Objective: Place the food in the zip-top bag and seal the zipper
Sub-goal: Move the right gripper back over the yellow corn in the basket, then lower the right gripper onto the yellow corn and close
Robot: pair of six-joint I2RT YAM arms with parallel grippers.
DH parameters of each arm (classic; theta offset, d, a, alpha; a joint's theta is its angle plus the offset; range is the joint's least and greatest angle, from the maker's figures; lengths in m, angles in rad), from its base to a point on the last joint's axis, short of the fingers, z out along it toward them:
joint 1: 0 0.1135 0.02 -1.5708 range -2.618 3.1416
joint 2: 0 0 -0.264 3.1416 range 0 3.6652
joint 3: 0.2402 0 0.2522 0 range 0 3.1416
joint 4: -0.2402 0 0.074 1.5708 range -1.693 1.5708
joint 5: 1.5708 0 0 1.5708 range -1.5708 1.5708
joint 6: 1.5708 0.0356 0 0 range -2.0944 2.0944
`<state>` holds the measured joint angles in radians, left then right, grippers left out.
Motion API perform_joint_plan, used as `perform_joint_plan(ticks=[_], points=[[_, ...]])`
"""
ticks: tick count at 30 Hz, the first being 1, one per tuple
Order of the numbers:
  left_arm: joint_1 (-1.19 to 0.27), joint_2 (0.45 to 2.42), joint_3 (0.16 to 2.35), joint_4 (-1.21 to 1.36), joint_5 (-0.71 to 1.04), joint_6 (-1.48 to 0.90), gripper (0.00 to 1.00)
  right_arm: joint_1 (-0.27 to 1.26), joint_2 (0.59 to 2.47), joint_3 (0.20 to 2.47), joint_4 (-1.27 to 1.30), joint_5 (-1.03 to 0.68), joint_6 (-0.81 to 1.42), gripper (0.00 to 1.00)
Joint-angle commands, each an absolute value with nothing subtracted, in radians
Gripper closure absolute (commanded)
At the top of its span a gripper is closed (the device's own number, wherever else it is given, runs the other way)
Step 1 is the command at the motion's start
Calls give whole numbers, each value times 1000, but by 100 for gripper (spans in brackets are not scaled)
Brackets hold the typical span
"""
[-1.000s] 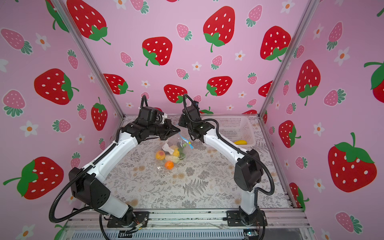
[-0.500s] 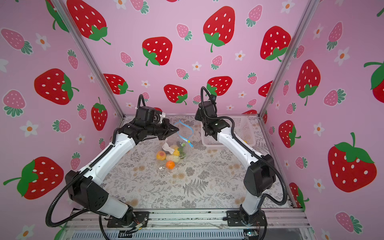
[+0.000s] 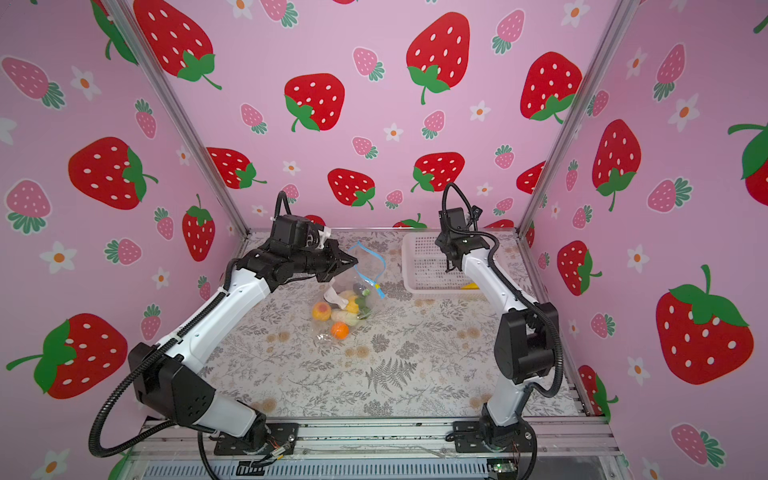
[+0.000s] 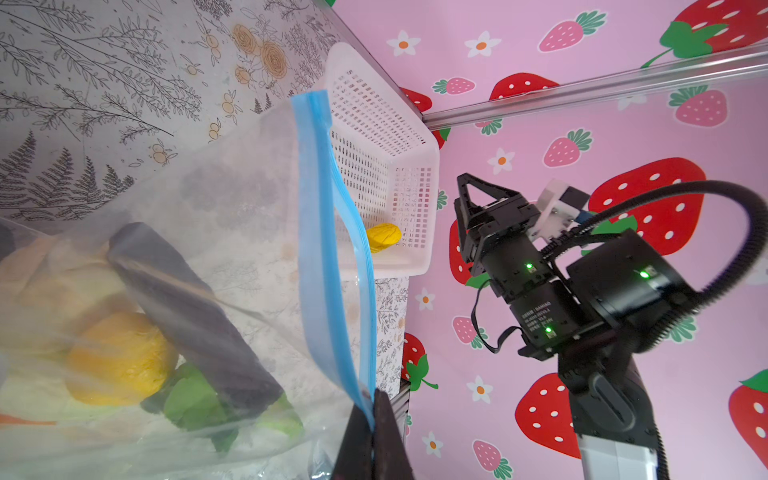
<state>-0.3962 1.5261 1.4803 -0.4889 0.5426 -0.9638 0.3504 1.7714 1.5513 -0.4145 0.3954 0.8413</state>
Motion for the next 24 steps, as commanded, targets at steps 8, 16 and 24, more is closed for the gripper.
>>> perform_joint_plan(ticks=[8, 16, 24], points=[[-393, 1507, 1478, -468, 564, -954, 100, 216, 1856, 1518, -515, 359, 945, 49], [-393, 1509, 1476, -467, 563, -956, 100, 135, 1900, 1529, -573, 346, 973, 42], [-392, 1514, 1485, -472, 562, -956, 100, 86, 1938, 1555, -623, 306, 982, 39]])
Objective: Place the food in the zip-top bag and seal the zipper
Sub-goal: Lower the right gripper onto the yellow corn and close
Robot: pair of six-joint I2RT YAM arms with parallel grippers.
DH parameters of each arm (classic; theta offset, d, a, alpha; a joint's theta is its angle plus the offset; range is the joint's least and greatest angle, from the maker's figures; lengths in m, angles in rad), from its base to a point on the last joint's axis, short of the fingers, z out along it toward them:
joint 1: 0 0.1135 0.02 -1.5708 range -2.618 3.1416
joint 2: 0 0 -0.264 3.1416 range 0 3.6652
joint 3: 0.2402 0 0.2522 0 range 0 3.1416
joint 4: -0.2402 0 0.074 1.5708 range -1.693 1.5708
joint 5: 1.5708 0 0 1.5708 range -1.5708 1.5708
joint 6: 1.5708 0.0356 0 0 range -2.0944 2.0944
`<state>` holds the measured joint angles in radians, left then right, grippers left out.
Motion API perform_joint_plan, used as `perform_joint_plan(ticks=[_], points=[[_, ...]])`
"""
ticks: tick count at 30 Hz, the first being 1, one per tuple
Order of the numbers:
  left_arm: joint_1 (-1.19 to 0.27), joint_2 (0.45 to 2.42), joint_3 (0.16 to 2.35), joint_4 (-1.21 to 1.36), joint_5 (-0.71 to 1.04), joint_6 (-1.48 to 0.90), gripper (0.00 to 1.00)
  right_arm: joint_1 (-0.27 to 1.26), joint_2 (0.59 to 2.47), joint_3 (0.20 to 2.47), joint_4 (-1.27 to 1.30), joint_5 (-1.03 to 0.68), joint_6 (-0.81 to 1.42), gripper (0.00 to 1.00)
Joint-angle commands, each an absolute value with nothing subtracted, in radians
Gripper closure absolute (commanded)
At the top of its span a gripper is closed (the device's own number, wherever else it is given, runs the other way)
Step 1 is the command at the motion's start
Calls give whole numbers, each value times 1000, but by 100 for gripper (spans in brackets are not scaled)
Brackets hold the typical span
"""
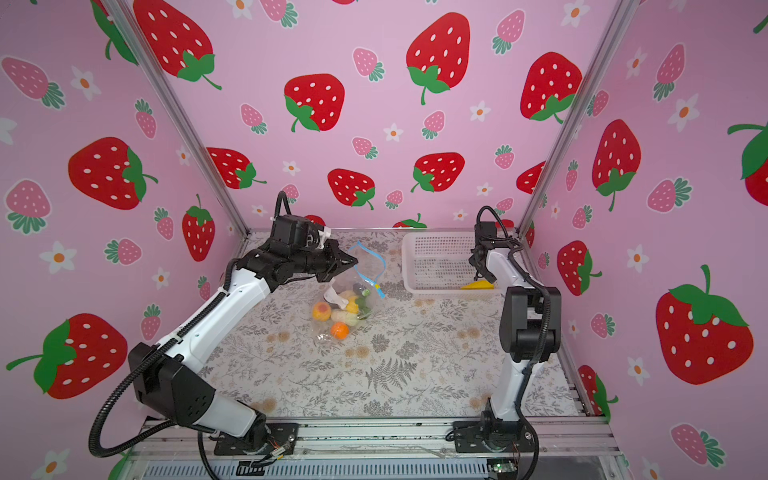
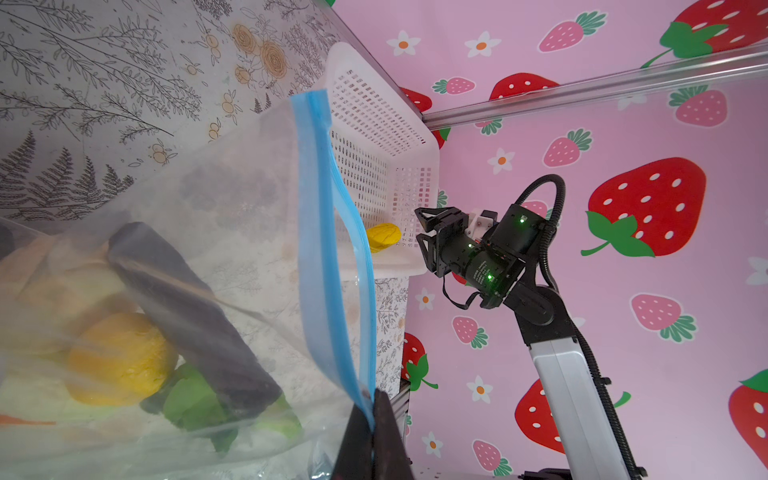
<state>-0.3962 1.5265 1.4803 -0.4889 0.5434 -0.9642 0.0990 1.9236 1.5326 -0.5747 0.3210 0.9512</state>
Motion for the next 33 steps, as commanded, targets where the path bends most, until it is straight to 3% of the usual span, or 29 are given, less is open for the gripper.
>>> perform_joint_plan(ticks=[1, 33], points=[[-393, 1514, 1485, -472, 561, -954, 100, 83, 1937, 1551, -620, 306, 983, 39], [-385, 1550, 1515, -483, 566, -946, 100, 63, 2022, 1548, -569, 165, 1020, 38]])
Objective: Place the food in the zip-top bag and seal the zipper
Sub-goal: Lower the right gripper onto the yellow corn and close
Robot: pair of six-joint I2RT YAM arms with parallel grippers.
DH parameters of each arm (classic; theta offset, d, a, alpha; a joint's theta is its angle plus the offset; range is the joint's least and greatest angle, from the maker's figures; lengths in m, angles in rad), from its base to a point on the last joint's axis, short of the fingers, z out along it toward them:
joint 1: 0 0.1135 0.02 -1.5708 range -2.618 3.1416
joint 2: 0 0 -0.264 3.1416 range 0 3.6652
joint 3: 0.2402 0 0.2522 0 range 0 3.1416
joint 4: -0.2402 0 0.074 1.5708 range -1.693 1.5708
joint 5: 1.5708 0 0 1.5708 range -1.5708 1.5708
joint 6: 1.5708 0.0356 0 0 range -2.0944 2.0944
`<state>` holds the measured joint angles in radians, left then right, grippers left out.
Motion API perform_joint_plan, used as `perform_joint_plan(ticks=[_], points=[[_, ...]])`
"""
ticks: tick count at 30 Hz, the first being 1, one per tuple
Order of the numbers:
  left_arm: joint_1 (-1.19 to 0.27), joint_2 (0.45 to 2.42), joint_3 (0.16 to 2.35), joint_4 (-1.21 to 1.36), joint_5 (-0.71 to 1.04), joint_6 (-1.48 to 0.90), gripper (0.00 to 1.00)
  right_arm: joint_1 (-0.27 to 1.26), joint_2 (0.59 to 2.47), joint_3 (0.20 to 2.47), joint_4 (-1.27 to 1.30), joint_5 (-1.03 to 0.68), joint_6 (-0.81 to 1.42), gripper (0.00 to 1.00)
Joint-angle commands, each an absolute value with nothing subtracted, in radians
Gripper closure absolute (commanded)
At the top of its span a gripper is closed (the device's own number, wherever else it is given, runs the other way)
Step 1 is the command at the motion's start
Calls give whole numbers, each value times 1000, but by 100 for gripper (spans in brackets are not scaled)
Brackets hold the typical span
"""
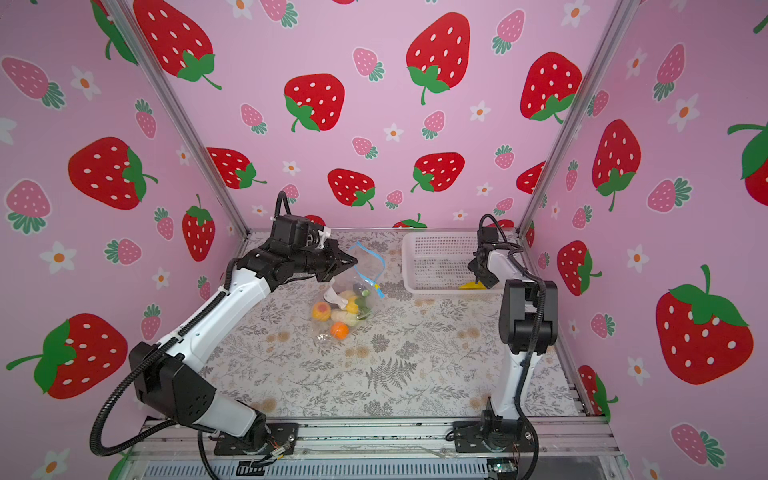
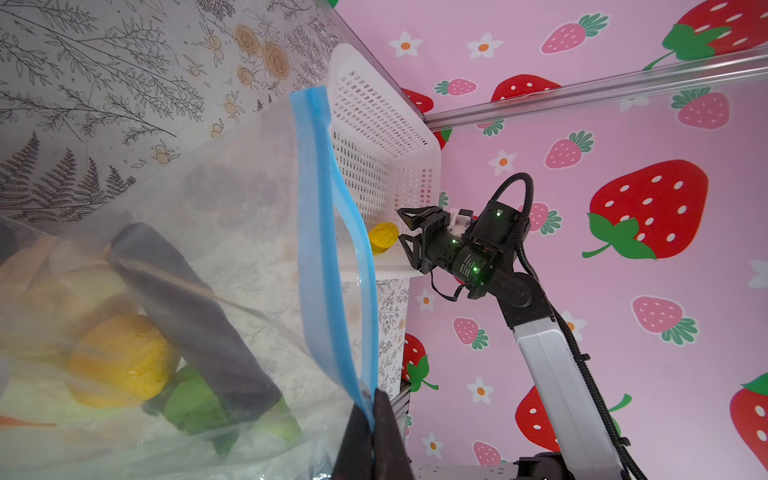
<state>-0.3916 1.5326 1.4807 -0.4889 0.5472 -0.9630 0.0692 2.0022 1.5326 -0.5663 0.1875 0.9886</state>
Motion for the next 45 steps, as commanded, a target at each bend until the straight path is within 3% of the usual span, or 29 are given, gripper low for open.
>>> perform_joint_plan(ticks=[1, 32, 45], points=[[-385, 1550, 1515, -483, 566, -947, 100, 64, 2026, 1548, -568, 156, 1022, 38], [-377, 1552, 1511, -483, 571, -943, 100, 145, 2098, 1591, -482, 32, 934, 44], [-373, 1543, 1499, -478, 574, -945, 100, 146, 2099, 1573, -463, -7, 920, 51]])
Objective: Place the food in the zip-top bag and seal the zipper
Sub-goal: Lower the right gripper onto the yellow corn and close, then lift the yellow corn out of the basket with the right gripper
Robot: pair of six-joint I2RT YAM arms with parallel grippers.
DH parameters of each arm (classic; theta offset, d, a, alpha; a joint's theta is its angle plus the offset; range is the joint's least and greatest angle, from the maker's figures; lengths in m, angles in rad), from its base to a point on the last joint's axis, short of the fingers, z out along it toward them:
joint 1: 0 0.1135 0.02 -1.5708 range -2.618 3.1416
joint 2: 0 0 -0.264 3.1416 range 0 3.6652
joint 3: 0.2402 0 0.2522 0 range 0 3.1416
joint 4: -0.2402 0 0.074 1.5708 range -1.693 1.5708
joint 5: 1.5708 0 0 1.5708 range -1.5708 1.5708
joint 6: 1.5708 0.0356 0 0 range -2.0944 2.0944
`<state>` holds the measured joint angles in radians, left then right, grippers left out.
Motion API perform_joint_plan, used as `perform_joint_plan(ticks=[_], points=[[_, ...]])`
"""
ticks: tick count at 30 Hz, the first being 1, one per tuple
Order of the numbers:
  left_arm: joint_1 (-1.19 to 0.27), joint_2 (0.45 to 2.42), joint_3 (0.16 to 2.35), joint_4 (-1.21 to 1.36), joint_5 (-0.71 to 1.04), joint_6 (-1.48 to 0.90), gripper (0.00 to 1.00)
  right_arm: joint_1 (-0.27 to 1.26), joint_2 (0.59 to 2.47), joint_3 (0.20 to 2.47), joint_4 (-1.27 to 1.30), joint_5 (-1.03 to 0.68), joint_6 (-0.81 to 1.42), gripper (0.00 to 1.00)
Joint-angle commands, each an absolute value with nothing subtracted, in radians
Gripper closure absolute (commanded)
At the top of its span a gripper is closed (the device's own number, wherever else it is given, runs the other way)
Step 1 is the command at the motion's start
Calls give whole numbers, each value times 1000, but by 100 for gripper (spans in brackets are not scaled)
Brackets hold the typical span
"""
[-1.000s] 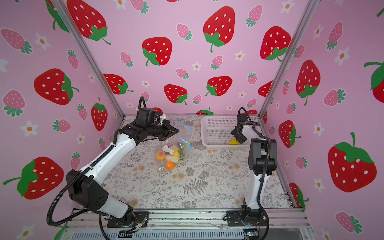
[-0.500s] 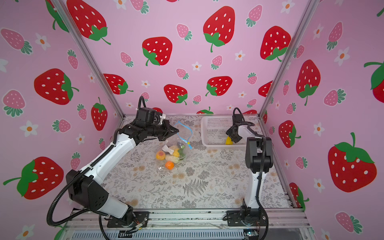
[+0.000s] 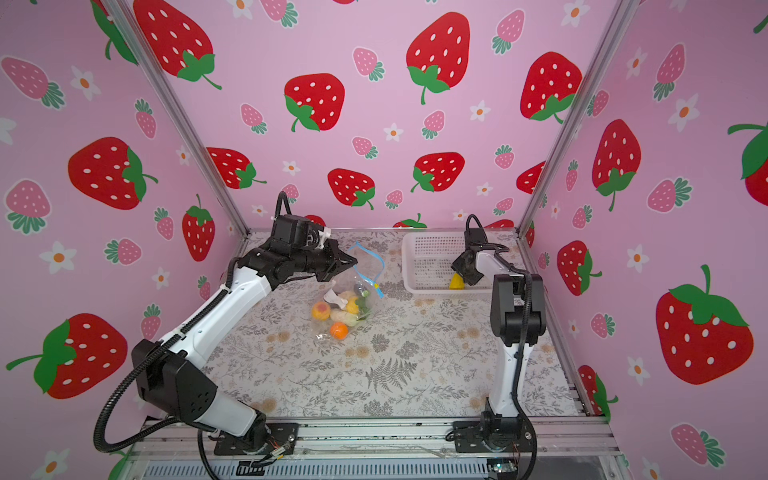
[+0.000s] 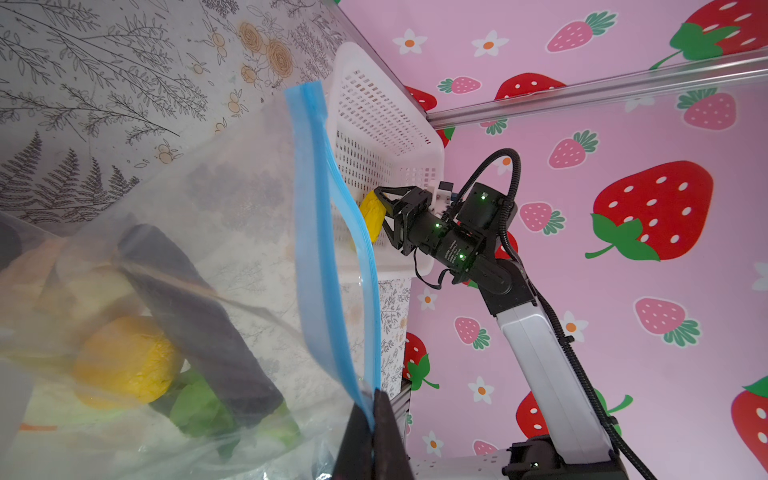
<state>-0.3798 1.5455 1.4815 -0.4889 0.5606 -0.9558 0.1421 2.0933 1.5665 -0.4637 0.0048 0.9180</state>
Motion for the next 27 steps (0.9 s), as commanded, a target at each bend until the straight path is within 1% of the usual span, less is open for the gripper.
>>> perform_joint_plan(ticks=[1, 27], points=[[-372, 1542, 1498, -479, 574, -944, 100, 145, 2100, 1574, -462, -9, 921, 51], [-371, 1544, 1493, -467, 580, -951, 100, 147, 2070, 1540, -409, -76, 945, 56]])
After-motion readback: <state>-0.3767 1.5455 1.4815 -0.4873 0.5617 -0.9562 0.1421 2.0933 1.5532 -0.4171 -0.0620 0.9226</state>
